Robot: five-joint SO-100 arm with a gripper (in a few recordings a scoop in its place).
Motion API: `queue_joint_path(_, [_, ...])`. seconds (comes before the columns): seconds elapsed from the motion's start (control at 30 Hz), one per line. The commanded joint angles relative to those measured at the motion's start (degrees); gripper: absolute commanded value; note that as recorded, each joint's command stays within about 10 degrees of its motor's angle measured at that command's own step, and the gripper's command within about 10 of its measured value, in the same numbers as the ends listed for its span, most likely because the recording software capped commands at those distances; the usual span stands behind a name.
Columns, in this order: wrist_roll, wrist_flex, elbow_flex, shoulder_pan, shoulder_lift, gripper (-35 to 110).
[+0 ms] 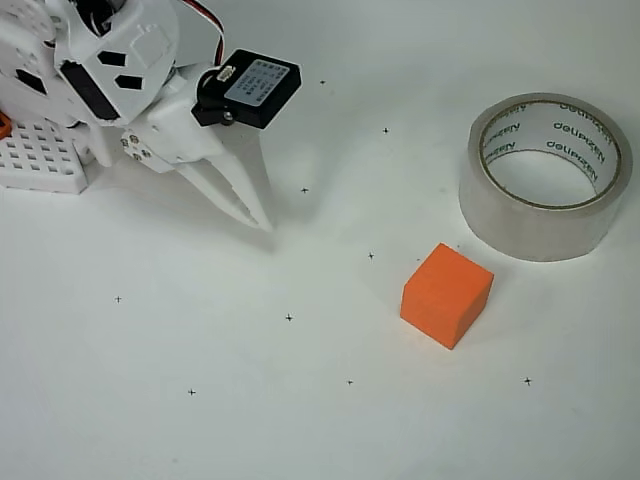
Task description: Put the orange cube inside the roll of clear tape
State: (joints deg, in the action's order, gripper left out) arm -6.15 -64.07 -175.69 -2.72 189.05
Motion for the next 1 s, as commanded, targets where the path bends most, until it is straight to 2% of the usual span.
queue_joint_path(0.0, [0.2,0.5,1.1,-0.9,0.4,0])
queue_joint_path(0.27, [3.5,1.3,1.9,-1.5,-2.3,0])
queue_joint_path(0.5, [2.3,8.9,14.2,-1.8,-25.7,0])
queue_joint_path(0.97, [-1.8,9.0,36.0,-3.1,-68.3,3])
